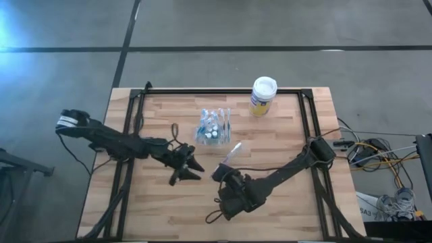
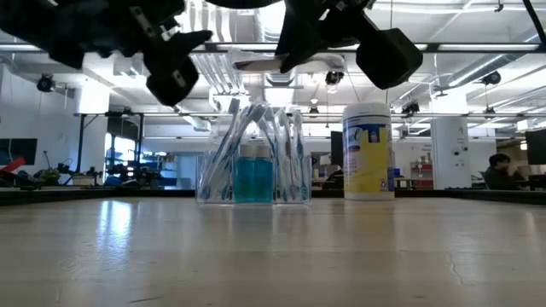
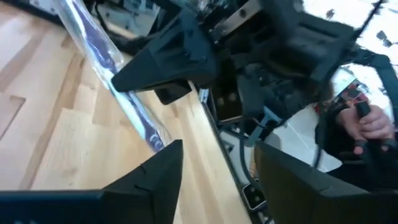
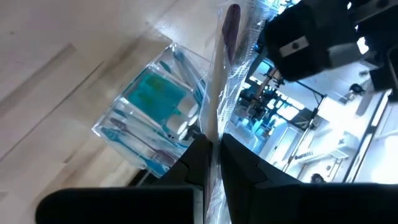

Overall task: Pick & Place toothbrushing station
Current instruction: Put the purple toothbrush into the transparent organizer

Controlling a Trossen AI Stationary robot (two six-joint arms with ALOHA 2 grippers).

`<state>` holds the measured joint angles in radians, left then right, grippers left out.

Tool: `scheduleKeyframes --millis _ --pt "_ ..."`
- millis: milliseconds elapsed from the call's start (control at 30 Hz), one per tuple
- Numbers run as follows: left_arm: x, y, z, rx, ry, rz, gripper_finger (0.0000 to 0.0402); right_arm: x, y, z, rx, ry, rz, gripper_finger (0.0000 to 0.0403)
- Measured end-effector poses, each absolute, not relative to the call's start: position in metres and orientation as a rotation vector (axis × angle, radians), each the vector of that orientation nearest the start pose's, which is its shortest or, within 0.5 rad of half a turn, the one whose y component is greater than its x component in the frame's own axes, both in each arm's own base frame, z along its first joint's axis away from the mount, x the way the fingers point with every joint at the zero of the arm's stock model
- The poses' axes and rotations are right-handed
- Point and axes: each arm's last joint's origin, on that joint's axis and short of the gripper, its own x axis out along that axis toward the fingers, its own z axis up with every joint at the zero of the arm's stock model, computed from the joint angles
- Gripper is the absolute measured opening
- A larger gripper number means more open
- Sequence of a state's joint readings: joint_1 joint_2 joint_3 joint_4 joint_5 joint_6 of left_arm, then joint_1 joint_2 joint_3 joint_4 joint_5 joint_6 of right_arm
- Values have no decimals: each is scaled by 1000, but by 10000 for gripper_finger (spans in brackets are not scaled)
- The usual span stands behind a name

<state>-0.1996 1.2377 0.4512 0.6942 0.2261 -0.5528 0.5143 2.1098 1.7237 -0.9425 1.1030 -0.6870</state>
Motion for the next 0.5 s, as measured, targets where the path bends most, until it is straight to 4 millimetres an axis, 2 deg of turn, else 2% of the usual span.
scheduleKeyframes --millis 300,500 --pt "282 -59 218 -507 396 -308 211 386 184 215 -1602 1121 -163 19" --pt "299 -62 222 -431 473 -302 210 386 185 214 -1613 1127 -151 21"
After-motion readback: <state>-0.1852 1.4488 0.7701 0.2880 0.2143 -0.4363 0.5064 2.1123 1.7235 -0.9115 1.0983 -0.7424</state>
